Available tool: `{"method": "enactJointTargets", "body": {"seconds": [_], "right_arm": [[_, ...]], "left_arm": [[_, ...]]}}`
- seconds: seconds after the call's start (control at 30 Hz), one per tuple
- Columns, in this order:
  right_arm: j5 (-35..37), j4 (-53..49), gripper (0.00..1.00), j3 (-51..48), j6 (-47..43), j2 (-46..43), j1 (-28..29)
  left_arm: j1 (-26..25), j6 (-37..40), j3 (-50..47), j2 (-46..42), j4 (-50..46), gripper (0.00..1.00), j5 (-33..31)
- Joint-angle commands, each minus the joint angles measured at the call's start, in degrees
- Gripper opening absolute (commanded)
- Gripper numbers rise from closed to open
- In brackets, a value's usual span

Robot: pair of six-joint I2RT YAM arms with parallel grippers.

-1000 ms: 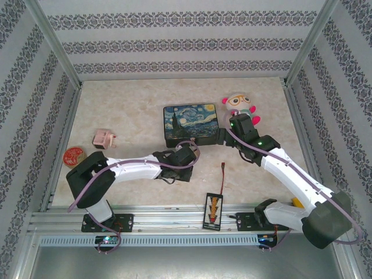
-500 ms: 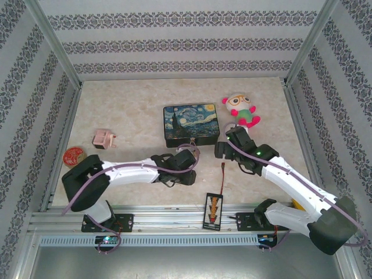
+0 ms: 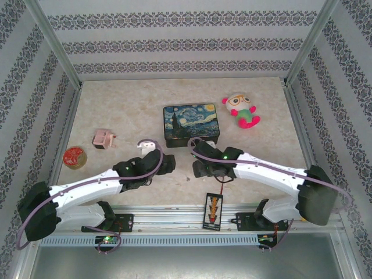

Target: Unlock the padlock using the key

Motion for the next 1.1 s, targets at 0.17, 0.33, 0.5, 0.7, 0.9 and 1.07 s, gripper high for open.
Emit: {"method": "enactJointTargets", "body": {"seconds": [0.17, 0.33, 0.5, 0.7, 0.9, 1.07], "right_arm": [[-5.97, 2.13, 0.57, 4.79, 4.25, 9.07, 3.26], [-8.69, 3.09, 0.53, 6.50, 4.81, 13.75, 3.79], [-10.83, 3.39, 0.50, 7.75, 4.92, 18.00, 3.97], [-10.33, 3.19, 0.48, 8.51, 4.39, 20.60, 3.85], [-10.51, 3.92, 0.38, 7.89, 4.62, 21.87, 3.71], [-10.10, 4.74, 0.29, 6.44, 5.11, 21.44, 2.94]], "left_arm": [[3.82, -3.16, -4.10, -5.82, -2.58, 0.99, -7.65], [4.79, -3.08, -5.60, -6.34, -1.49, 0.99, -6.95], [5.60, -2.32, -7.10, -6.24, 1.47, 0.99, -5.06], [6.47, -2.15, -8.59, -6.13, 4.37, 0.99, -4.16], [7.50, -0.67, -8.47, -5.48, 5.42, 0.99, -3.20], [8.00, -0.17, -8.43, -4.91, 5.94, 0.99, -2.07]]}}
